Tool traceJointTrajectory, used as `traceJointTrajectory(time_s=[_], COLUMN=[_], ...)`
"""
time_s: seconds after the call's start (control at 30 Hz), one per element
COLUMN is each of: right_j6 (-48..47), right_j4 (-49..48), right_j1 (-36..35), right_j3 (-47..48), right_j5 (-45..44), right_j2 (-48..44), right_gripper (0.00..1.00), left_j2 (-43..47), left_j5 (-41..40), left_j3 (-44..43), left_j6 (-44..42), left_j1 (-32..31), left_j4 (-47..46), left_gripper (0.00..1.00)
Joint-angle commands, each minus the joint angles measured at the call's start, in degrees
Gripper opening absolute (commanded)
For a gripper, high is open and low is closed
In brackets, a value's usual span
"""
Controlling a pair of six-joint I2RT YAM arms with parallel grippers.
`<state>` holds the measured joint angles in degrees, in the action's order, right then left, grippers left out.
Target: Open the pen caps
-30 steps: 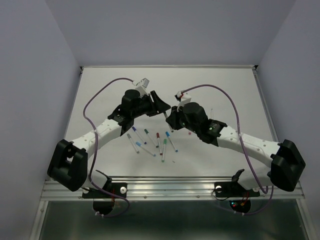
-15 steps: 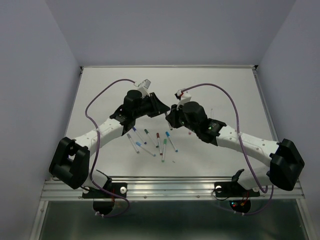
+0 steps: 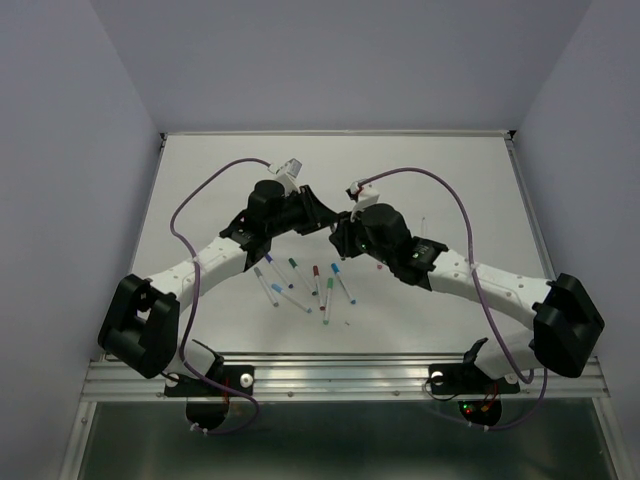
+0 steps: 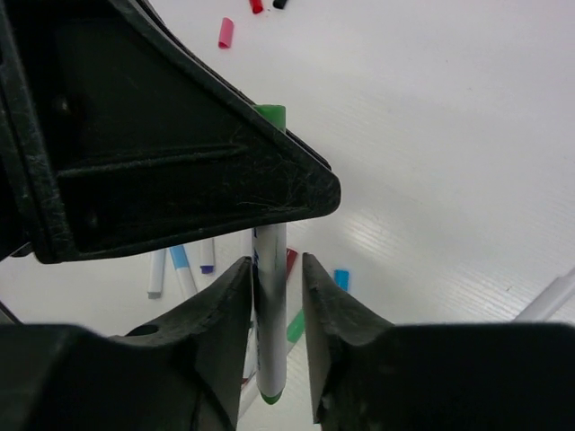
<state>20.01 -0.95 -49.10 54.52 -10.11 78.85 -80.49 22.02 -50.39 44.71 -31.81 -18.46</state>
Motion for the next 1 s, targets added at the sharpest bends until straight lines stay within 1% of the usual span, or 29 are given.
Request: traceJointTrajectory(time_s=[0.0,0.03,0.07,0.1,0.13,0.17,0.3,0.43,0.53,0.57,0.63,0.67,0.8,0.97], right_j6=[-0.7,-0.8,-0.8,-0.7,-0.8,-1.0,-1.6,-1.4,0.7,1.1,2.7,3.3,5.7,6.9], right_j4=[-3.1,-3.1,-3.1,-3.1,-3.1,-3.1,-3.1,-2.1,-0.7,-0.7,-1.0,-0.5,-0.4,0.8], right_j1=[0.3,0.3,0.3,0.3,0.3,0.3,0.3,0.3,0.3,0.3,0.3,0.3,0.3,0.3], right_j3=[2.2,2.2,2.3,2.3,2.3,2.1,1.5,-0.6,-4.8,-5.8,-8.4,-10.6,-15.3,-17.2], right_j5=[-0.4,-0.4,-0.4,-0.4,-0.3,0.5,3.8,7.5,13.3,15.4,18.4,18.2,18.0,13.0], right_j2=[1.0,1.1,1.2,1.3,1.3,1.0,0.3,-1.1,-2.5,-2.9,-4.9,-5.8,-11.6,-18.3], right_gripper=[0.27,0.27,0.17,0.17,0.05,0.01,0.01,0.01,0.01,0.01,0.01,0.01,0.01,0.01], left_j2=[2.8,2.7,2.7,2.7,2.6,2.6,2.5,0.9,-2.7,-3.7,-7.1,-8.7,-10.1,-9.4], left_j5=[-0.3,-0.1,0.3,0.7,0.8,0.3,-4.0,-9.4,-11.2,-11.2,-9.6,-8.2,-9.6,-13.0], left_j3=[-1.7,-1.8,-1.9,-2.0,-2.2,-2.3,-3.4,-8.5,-13.9,-15.4,-19.1,-20.2,-23.1,-23.5], left_j6=[0.5,0.7,1.2,1.3,1.4,1.7,2.1,1.3,0.9,0.9,1.6,2.0,2.1,1.1], left_j1=[-0.4,-0.4,-0.4,-0.4,-0.4,-0.4,-0.3,0.2,2.9,2.9,5.8,7.7,10.3,11.8], left_j4=[-2.3,-2.4,-2.8,-3.1,-3.3,-3.3,-1.5,1.0,2.1,2.2,2.7,2.6,2.9,5.2], left_gripper=[0.0,0.0,0.0,0.0,0.0,0.0,0.0,0.0,0.0,0.0,0.0,0.0,0.0,0.0])
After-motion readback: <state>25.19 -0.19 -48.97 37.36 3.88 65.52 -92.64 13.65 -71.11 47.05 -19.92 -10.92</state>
